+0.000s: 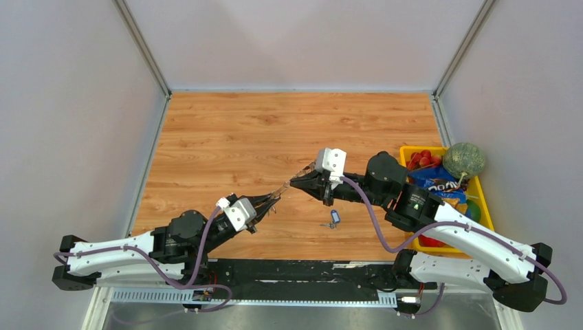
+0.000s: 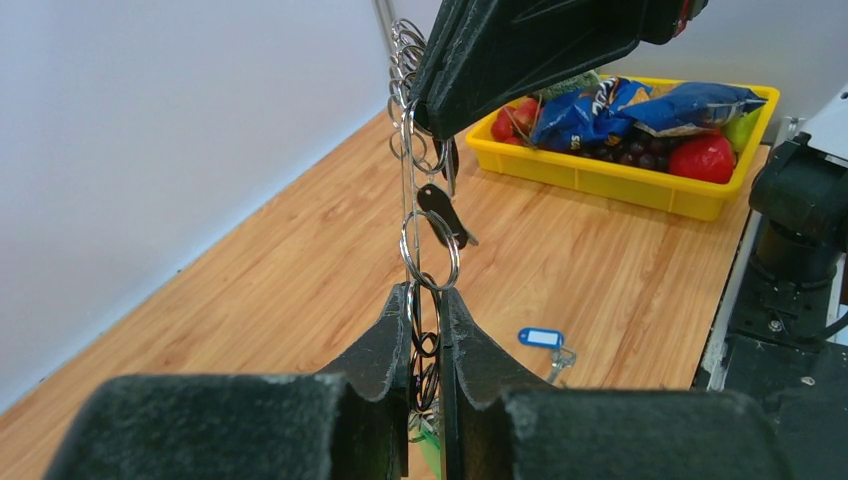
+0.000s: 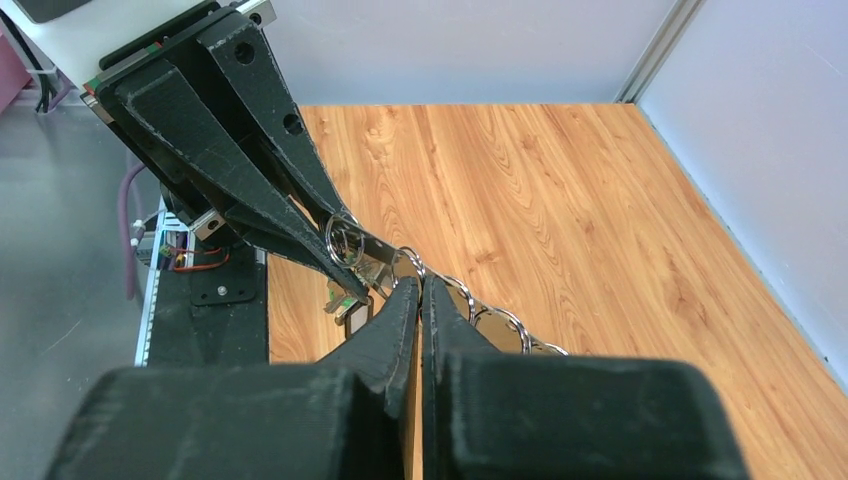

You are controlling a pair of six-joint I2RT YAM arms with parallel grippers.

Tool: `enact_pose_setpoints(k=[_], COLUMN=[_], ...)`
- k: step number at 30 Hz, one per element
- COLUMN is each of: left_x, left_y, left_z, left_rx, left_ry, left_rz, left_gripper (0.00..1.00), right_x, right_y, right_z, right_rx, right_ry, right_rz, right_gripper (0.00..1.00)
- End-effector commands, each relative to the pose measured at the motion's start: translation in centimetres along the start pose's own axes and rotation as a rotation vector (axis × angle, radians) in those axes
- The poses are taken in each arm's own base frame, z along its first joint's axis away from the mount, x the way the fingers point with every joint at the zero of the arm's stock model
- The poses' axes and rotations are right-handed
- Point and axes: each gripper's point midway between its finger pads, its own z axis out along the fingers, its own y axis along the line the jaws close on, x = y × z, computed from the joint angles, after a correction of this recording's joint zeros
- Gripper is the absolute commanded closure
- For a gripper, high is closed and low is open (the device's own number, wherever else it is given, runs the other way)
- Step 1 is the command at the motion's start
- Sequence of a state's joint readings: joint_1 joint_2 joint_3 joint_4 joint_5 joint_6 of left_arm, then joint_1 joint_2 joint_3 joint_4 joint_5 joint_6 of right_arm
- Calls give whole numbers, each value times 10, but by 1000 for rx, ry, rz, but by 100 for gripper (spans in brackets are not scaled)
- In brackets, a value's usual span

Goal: Put the keys on the keyring

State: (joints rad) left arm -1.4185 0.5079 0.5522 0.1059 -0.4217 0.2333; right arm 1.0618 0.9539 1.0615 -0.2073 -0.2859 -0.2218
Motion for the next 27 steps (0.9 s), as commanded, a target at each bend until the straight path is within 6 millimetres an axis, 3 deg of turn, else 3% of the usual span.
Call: enact_pose_setpoints(k=[1, 4, 16, 20, 27], left_x=[-38, -36, -46, -52, -57], left_y=[4, 6, 5, 8, 4], left_z=[4, 8, 18, 18, 19], left_rx=[-7, -29, -48, -59, -34], left_ry=[-124, -111, -146, -169, -179], left_rz=[-62, -61, -74, -87, -82], left_gripper=[98, 88, 71, 60, 51], right_x=[-14, -16, -27, -21, -24], right_y=[9, 10, 6, 5, 4], right_z=[4, 4, -1, -1, -7], right_rx=[-47, -46, 2, 15, 27], right_ry=[-51, -73, -176, -168, -186], right_rz=[5, 15, 49, 50, 49], right_gripper=[100, 100, 100, 100, 100])
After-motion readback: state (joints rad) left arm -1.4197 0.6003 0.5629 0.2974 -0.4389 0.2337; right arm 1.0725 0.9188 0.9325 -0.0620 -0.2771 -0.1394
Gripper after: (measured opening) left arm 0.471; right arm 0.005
